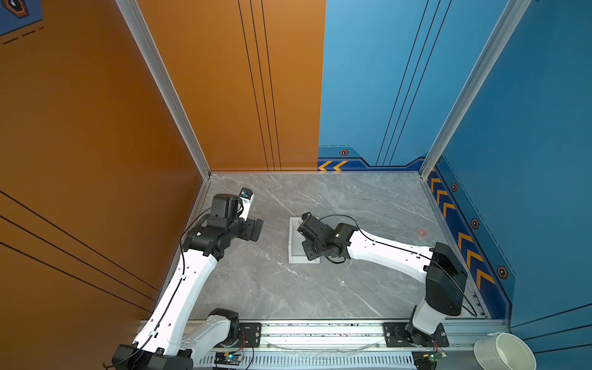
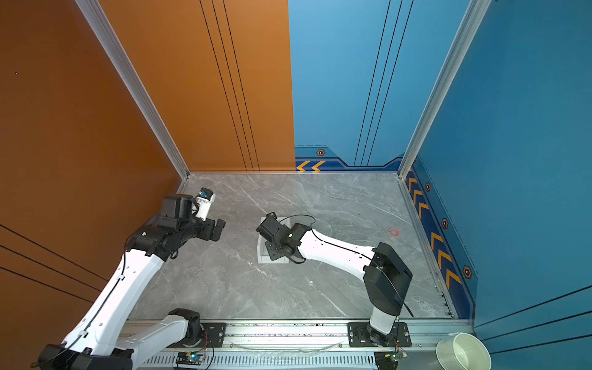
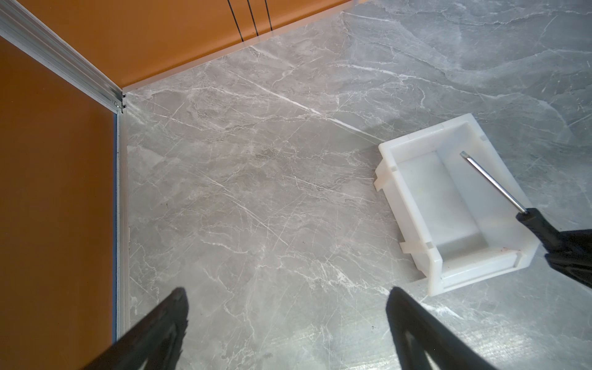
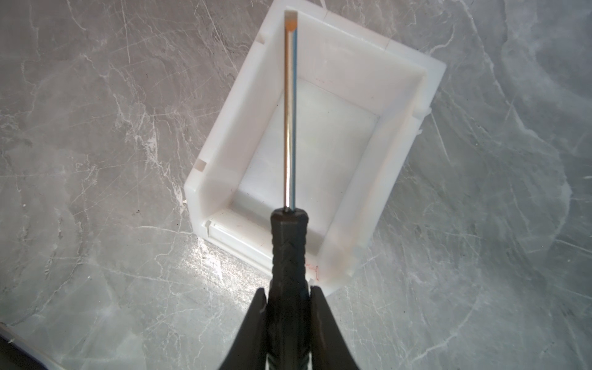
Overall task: Put the screwdriver in the bin
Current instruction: Place the screwdriver into the bin.
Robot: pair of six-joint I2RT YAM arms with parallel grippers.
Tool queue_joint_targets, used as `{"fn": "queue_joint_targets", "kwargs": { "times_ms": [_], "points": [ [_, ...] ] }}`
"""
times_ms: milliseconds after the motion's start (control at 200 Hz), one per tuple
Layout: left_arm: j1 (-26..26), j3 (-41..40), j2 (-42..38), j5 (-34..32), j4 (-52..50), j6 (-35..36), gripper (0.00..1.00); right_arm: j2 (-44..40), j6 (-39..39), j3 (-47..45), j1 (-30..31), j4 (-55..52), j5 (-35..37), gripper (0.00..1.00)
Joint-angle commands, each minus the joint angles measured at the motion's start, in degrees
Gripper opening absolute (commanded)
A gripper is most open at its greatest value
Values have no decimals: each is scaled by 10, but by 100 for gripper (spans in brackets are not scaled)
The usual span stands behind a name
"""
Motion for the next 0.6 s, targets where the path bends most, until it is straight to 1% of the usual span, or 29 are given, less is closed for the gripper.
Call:
{"fn": "queue_joint_targets", "kwargs": {
  "times_ms": [0,325,596],
  "points": [
    [6,-4,-6,-7,7,-12,98,11,-4,16,5,18,-6,19],
    [13,-4,-7,0,7,-17,98,74,-12,57,-1,19,13,19],
    [14,-5,-9,6,7,-18,98,117,-5,70,-11,18,17,19]
  ]
}}
